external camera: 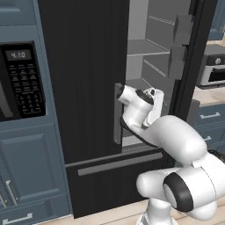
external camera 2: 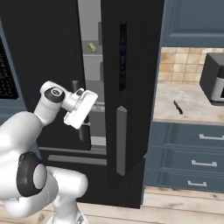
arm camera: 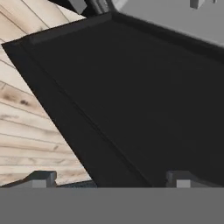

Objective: Retrieve the butter from the fridge and place it on a plate on the dining table. Then retrieve the butter knife by the fridge and place it near the plate.

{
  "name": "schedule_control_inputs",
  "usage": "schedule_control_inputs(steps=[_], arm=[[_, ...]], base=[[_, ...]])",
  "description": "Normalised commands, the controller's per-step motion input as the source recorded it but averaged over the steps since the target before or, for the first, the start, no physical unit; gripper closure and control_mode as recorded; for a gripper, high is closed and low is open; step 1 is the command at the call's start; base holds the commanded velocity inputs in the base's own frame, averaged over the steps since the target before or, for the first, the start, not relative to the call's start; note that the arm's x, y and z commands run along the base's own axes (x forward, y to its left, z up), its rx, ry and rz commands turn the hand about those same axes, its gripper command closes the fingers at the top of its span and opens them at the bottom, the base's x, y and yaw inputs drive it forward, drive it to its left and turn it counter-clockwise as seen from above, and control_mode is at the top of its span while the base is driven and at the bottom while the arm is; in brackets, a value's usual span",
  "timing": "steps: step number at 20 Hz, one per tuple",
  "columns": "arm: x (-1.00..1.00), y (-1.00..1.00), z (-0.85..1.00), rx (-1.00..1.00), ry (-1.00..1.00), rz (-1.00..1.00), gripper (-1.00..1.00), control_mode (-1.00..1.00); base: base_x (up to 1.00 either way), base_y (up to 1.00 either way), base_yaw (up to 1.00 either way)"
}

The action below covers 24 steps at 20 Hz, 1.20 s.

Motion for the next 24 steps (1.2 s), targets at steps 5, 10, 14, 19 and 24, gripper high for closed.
schedule_control_inputs(steps=[5,10,14,19,24], arm=[[0.10,-0.07,-0.01,0.00,0.20,0.07,-1.00,-1.00],[0.00,-0.24,0.00,0.00,0.24,0.00,-1.00,-1.00],[0.00,-0.18,0.00,0.00,0.24,0.01,-1.00,-1.00],[0.10,-0.03,-0.01,0.00,0.24,0.05,-1.00,-1.00],[0.00,-0.28,-0.08,0.00,0.21,0.04,-1.00,-1.00]], base=[[0.00,0.00,0.00],[0.00,0.00,0.00],[0.00,0.00,0.00],[0.00,0.00,0.00],[0.00,0.00,0.00]])
